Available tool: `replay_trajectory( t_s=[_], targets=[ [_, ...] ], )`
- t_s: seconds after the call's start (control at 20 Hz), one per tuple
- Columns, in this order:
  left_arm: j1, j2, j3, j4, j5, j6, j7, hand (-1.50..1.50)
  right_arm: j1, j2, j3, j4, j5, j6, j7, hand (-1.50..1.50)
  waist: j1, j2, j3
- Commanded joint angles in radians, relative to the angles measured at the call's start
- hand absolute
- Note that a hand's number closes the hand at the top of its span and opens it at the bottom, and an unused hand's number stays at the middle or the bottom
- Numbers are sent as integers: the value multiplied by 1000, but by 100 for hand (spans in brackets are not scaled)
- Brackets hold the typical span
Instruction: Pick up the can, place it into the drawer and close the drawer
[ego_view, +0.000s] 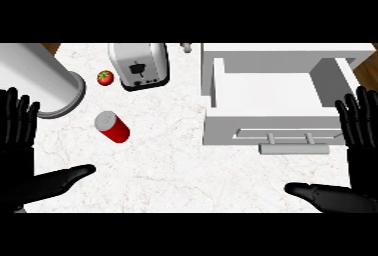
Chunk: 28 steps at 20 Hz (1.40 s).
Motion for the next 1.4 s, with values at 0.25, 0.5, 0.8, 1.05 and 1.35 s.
replay_trajectory(
  t_s=[0.25,0.5,0.8,1.05,1.35],
  targets=[
    [-91,12,33,-27,-60,110,296,-150,34,-18,-58,-38,-40,-7,129,-150,-2,-2,-1],
    [-86,-20,-7,-3,-104,132,244,-150,-8,3,-23,1,6,-22,124,-150,0,-2,-2],
    [-86,28,67,69,-16,71,219,-150,124,-18,-93,-66,-68,55,74,-150,-2,-3,-2],
    [-131,-70,-56,179,-127,166,195,-150,98,8,-78,-40,-32,23,64,-150,-4,-2,-2],
    [-154,-74,-40,451,-98,214,-12,-150,102,-5,-66,-148,-39,32,142,-150,-11,-1,-3]
  ],
)
